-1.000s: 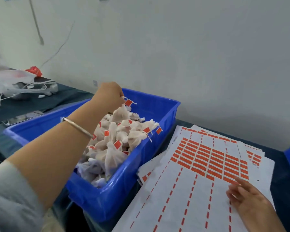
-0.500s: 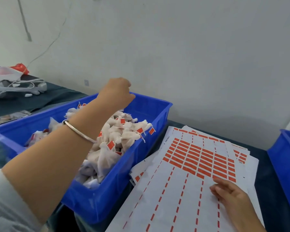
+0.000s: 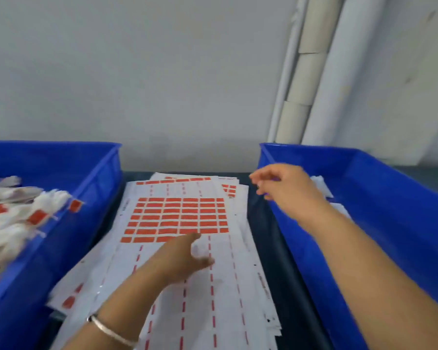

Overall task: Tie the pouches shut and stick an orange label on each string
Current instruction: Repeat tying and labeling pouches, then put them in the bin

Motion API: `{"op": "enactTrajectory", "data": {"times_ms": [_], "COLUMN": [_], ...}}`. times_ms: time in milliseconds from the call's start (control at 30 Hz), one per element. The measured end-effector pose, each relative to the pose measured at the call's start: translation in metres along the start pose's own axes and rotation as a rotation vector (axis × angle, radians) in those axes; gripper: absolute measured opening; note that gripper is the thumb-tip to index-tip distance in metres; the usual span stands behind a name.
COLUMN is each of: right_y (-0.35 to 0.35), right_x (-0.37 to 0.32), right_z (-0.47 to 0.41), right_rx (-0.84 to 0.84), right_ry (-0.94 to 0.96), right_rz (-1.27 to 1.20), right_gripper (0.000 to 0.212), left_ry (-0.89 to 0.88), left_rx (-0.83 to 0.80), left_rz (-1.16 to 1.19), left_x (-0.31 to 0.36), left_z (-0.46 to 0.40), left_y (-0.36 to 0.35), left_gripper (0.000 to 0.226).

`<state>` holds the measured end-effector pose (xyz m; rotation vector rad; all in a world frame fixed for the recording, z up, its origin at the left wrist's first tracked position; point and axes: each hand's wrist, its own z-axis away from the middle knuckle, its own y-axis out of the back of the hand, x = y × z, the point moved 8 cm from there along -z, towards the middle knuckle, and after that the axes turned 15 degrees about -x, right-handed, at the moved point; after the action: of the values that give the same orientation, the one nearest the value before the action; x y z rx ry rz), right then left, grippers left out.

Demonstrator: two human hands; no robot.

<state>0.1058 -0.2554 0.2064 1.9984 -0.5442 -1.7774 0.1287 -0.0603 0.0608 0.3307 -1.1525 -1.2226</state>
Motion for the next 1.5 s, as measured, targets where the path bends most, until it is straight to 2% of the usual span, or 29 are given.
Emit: {"op": "enactTrajectory", "data": {"times_ms": [67,200,333,433,533,667,733,933,1067,1167,1267,1400,1500], "right_y": [0.044,0.115,0.142,0.138,0.136,0.134,0.137,0.139,0.115,0.092,0.049,-0.028,-0.086], "right_x": [0.013,0.075,0.153,0.184,0.189,0.186,0.177,0.109,0.040,0.015,0.002,0.021,0.053], "right_z": [0.000,0.001,0.009,0.008,0.000,-0.005,-0.003,0.012,0.008,-0.008,-0.027,-0.050,-0.048], "right_rx": [0.059,0.123,0.037,-0.011,0.050,0.134,0.200,0.483,0.463,0.336,0.200,0.071,-0.011], "right_ry": [-0.065,-0.329,-0.581,-0.577,-0.498,-0.496,-0.458,-0.123,0.039,-0.052,-0.117,-0.298,-0.513], "right_rz": [0.085,0.376,0.527,0.543,0.560,0.715,0.740,0.609,0.553,0.221,-0.058,-0.242,-0.433], "right_gripper": [0.032,0.030,0.035,0.036,0.041,0.017,0.016,0.009,0.018,0.025,0.020,0.013,0.010], "left_ry": [0.009,-0.044,-0.046,-0.031,-0.025,-0.022,-0.024,-0.026,-0.063,-0.109,-0.126,-0.176,-0.199], "left_rx": [-0.042,0.096,0.149,0.188,0.199,0.211,0.215,0.202,0.231,0.316,0.422,0.575,0.597], "left_rz": [-0.054,-0.280,-0.288,-0.296,-0.305,-0.300,-0.298,-0.256,-0.161,0.049,0.255,0.411,0.469], "left_x": [-0.007,-0.002,-0.007,-0.009,-0.008,-0.008,-0.006,-0.006,-0.004,-0.008,-0.013,-0.012,-0.014], "left_z": [-0.016,-0.031,-0.036,-0.037,-0.038,-0.035,-0.033,-0.032,-0.028,-0.020,-0.007,0.009,0.013], "left_y": [-0.024,-0.038,-0.042,-0.042,-0.042,-0.041,-0.040,-0.040,-0.035,-0.027,-0.015,0.001,0.006], "left_gripper": [0.080,0.083,0.084,0.086,0.085,0.082,0.080,0.079,0.069,0.049,0.031,0.024,0.026]}}
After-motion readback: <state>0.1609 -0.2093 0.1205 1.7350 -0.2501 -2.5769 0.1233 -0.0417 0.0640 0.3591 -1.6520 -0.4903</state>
